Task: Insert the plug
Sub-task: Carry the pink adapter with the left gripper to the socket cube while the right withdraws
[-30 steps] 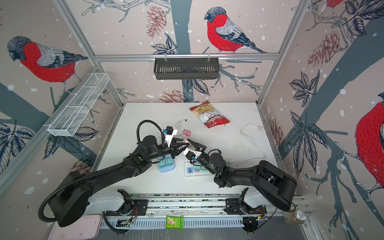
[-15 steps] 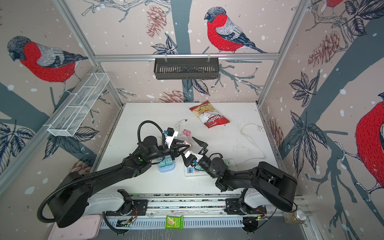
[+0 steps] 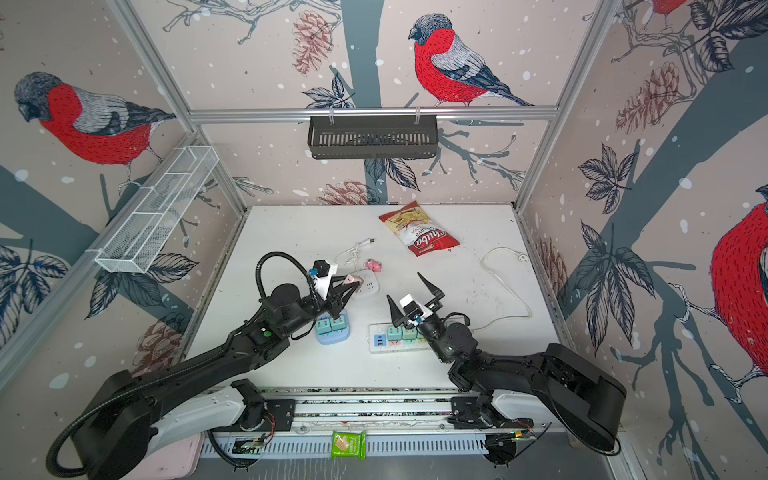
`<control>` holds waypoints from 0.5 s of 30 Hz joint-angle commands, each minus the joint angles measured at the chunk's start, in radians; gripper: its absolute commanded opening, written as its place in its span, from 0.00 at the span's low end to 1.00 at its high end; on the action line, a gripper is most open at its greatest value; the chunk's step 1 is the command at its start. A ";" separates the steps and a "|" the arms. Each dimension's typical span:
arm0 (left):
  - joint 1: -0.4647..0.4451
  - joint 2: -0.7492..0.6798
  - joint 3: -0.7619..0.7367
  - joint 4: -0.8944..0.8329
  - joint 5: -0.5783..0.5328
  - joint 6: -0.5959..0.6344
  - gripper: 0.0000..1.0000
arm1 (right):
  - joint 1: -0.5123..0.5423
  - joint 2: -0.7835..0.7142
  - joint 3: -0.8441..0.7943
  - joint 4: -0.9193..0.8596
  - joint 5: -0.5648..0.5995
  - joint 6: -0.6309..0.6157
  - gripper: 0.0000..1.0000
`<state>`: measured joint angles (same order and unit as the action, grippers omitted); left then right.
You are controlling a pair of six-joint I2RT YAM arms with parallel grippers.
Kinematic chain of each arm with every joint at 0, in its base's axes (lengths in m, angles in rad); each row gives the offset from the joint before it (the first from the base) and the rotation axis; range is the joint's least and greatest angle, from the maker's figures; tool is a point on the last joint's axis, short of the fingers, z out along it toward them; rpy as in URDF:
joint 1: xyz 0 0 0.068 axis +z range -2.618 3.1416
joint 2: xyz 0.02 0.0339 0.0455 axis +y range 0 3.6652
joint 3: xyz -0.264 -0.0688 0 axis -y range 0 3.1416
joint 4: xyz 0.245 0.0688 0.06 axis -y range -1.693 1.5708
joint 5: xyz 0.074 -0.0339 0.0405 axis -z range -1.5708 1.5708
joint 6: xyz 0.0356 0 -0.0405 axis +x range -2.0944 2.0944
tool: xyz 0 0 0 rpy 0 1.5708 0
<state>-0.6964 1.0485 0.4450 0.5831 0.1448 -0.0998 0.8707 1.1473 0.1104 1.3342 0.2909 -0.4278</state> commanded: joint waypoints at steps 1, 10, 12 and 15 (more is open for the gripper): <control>0.000 -0.018 -0.014 0.037 -0.102 0.155 0.00 | -0.106 -0.075 -0.026 -0.047 -0.031 0.179 1.00; 0.000 0.023 0.054 0.071 -0.156 0.363 0.00 | -0.366 -0.126 -0.032 -0.169 -0.009 0.393 1.00; 0.011 0.072 0.139 0.004 -0.239 0.342 0.00 | -0.379 -0.115 -0.050 -0.114 0.021 0.399 1.00; 0.042 0.158 0.283 -0.162 -0.120 0.433 0.00 | -0.380 -0.132 -0.057 -0.119 0.045 0.380 1.00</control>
<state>-0.6704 1.1595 0.6468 0.5240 -0.0124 0.2279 0.4915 1.0256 0.0559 1.1683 0.2916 -0.0746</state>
